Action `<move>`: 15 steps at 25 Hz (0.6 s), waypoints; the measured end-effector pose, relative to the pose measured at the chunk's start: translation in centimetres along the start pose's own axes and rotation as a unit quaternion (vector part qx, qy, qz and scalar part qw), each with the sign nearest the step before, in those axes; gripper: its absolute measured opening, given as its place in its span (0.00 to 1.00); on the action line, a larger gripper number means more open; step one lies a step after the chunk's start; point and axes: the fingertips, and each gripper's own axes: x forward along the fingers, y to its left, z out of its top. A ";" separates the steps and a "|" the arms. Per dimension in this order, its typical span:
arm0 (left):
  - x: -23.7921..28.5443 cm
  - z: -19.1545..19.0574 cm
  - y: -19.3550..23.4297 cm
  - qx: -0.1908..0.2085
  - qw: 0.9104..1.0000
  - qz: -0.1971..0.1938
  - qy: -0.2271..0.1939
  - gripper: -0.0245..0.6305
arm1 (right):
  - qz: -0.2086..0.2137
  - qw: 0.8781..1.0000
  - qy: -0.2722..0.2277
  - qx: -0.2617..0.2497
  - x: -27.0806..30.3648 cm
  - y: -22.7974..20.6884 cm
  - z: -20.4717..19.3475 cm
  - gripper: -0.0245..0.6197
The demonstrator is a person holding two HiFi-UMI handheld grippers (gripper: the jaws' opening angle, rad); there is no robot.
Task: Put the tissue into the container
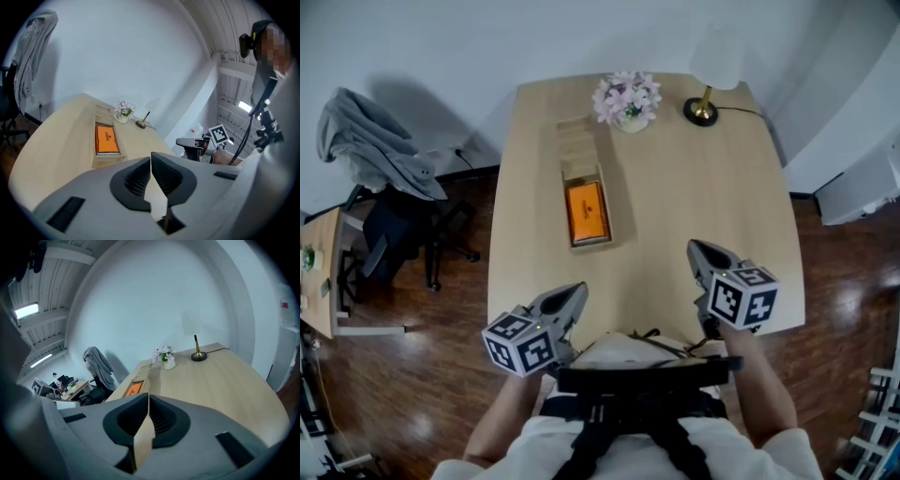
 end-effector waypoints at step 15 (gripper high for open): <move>0.2 -1.7 -2.0 0.014 0.999 -0.017 0.047 0.04 | -0.015 1.000 0.010 -0.013 -3.1 1.3 -4.8 0.04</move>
